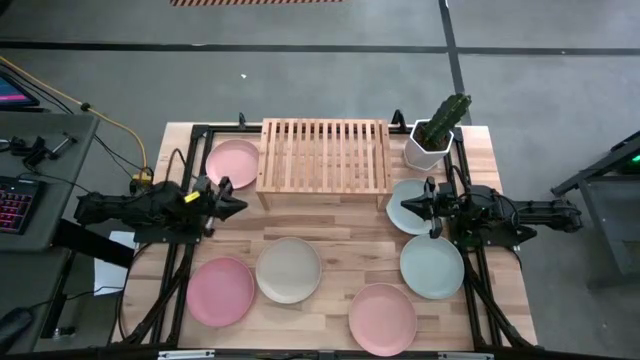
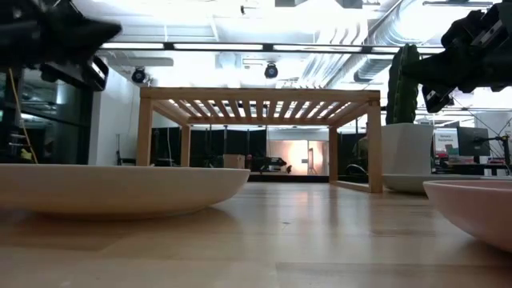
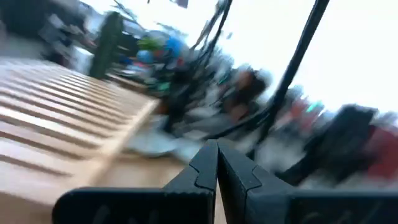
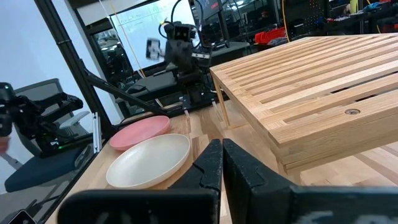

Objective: Place and stack plates onto a shelf
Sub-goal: Put the bottom left pink plate on the shelf

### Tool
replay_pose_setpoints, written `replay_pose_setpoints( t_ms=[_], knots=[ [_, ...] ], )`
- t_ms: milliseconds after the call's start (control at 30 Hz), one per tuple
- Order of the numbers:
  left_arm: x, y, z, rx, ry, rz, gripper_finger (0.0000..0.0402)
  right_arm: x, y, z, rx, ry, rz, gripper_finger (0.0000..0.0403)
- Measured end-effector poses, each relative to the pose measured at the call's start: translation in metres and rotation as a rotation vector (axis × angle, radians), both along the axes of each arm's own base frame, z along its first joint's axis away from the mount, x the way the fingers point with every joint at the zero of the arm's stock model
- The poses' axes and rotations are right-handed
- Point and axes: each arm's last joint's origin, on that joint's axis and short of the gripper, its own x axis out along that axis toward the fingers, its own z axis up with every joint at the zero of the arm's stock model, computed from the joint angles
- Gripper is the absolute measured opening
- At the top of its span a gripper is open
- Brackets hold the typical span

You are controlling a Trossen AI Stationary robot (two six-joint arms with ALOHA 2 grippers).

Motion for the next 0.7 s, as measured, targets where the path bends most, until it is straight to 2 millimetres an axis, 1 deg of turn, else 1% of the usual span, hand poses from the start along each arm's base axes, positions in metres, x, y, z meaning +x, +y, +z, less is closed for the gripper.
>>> replay_pose_setpoints(
  t_ms=[100,167,233,267,333,400,467,533,633,700],
  knots=[
    [-0.003,0.002,0.012,-0.138,-0.123,0.013,0.0000,0.000,0.000,0.000,0.000,0.000,0.000,0.0000],
    [-0.005,0.002,0.018,-0.159,-0.178,0.013,0.0001,0.000,0.000,0.000,0.000,0.000,0.000,0.0000],
    [-0.007,0.002,0.032,-0.154,-0.181,0.009,0.0006,0.000,0.000,0.000,0.000,0.000,0.000,0.0000],
    [-0.007,0.002,0.039,-0.153,-0.150,0.008,0.0013,0.000,0.000,0.000,0.000,0.000,0.000,0.0000],
    [-0.006,0.001,0.053,-0.130,-0.011,0.006,0.0031,0.000,0.000,0.000,0.000,0.000,0.000,0.0000],
    [-0.004,0.000,0.070,-0.071,0.135,-0.019,0.0055,0.000,0.000,0.000,0.000,0.000,0.000,0.0000],
    [-0.002,-0.002,0.089,-0.016,0.274,-0.060,0.0083,0.000,0.000,0.000,0.000,0.000,0.000,0.0000],
    [0.002,-0.004,0.100,0.033,0.427,-0.128,0.0110,0.000,0.000,0.000,0.000,0.000,0.000,0.0000],
    [0.007,-0.010,0.107,0.076,0.625,-0.284,0.0145,0.000,0.000,0.000,0.000,0.000,0.000,0.0000],
    [0.010,-0.016,0.102,0.083,0.738,-0.396,0.0163,0.000,0.000,0.000,0.000,0.000,0.000,0.0000]
  ],
)
